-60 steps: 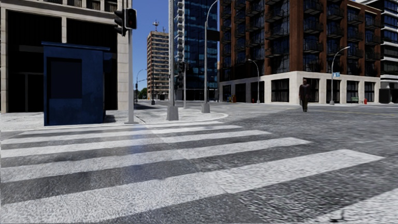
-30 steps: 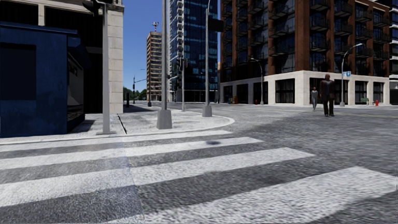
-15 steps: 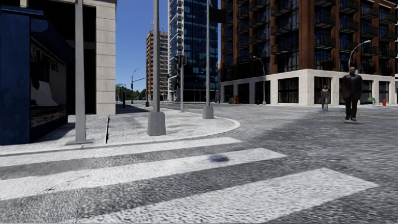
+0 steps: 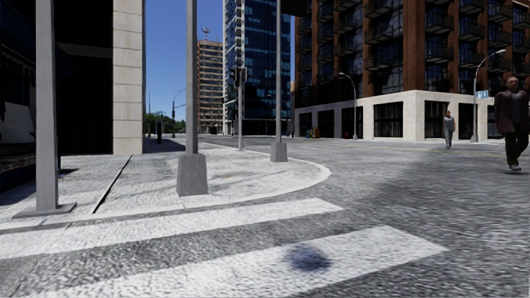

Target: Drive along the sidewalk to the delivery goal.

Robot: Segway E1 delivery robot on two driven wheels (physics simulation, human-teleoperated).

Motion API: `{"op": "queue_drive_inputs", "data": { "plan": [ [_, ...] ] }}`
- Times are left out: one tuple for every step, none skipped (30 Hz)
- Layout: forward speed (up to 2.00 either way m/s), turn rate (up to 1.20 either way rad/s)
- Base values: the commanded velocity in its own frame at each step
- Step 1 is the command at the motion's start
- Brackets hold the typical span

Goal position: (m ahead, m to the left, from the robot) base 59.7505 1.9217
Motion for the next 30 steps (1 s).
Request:
{"op": "queue_drive_inputs", "data": {
  "plan": [
    [2.0,0.0],
    [2.0,0.0],
    [2.0,0.0],
    [2.0,0.0],
    [2.0,0.0],
    [2.0,0.0],
    [2.0,0.0],
    [2.0,0.0],
    [2.0,0.0],
    [2.0,0.0],
    [2.0,0.0],
    [2.0,0.0],
    [2.0,0.0],
    [2.0,0.0],
    [2.0,0.0],
    [2.0,0.0],
    [2.0,0.0],
    [2.0,0.0],
    [2.0,0.0],
    [2.0,0.0],
    [2.0,0.0],
    [2.0,0.0],
    [2.0,0.0],
    [1.95,0.0],
    [1.81,0.0],
    [1.66,0.0],
    [1.58,0.0],
    [1.55,0.0],
    [1.54,0.0],
    [1.54,0.0]
  ]
}}
